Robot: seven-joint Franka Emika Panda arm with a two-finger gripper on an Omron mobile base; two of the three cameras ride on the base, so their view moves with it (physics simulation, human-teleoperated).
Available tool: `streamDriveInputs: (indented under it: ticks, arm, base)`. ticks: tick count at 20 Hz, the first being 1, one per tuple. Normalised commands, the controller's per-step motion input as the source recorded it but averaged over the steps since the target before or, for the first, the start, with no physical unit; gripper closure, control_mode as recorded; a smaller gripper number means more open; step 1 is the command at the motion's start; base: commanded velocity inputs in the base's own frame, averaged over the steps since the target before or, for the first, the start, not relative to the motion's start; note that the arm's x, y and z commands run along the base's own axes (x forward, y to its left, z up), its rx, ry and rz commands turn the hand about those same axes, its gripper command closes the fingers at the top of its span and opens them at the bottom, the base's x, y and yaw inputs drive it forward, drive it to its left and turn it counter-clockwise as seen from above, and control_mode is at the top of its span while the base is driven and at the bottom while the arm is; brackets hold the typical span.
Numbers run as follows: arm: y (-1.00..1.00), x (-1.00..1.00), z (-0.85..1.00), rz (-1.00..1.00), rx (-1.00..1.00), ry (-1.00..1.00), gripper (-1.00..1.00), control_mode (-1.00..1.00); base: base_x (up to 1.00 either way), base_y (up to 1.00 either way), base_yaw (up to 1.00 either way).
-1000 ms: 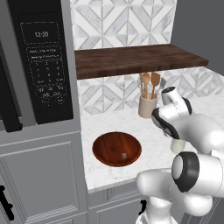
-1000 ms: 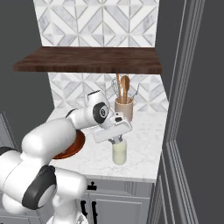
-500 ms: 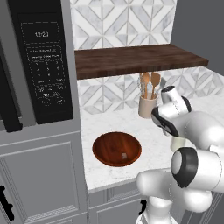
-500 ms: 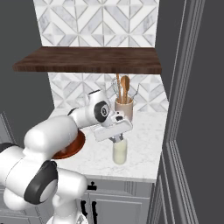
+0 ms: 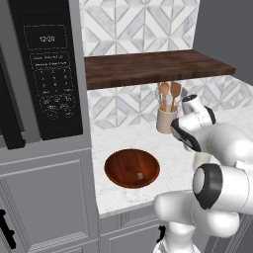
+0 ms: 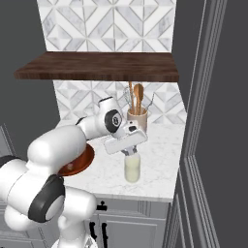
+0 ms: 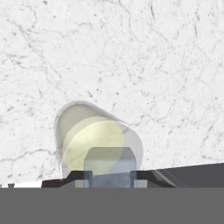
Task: Grab a lemon wedge from the fridge and one ice cube from the ice bowl, and put them in the glass of lemonade.
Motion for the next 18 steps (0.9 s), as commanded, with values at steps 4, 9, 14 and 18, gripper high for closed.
streamDriveInputs:
  ticks: [4,9,14,18]
  arm:
    - [-0.12,0.23,-0.43,0.0,-0.03,0.0,1.0,-1.0]
    - [-0.19,0.05,-0.34,0.0,-0.02,0.0,1.0,-1.0]
    - [0.0,-0.13,0.1,0.0,0.0,0.0,1.0,-1.0]
    - [0.0,-0.2,0.14,0.0,0.0,0.0,1.0,-1.0]
  base:
    - [0.0,0.0,0.0]
    - [0.0,0.0,0.0]
    - [0.0,0.0,0.0]
    - [0.0,0.0,0.0]
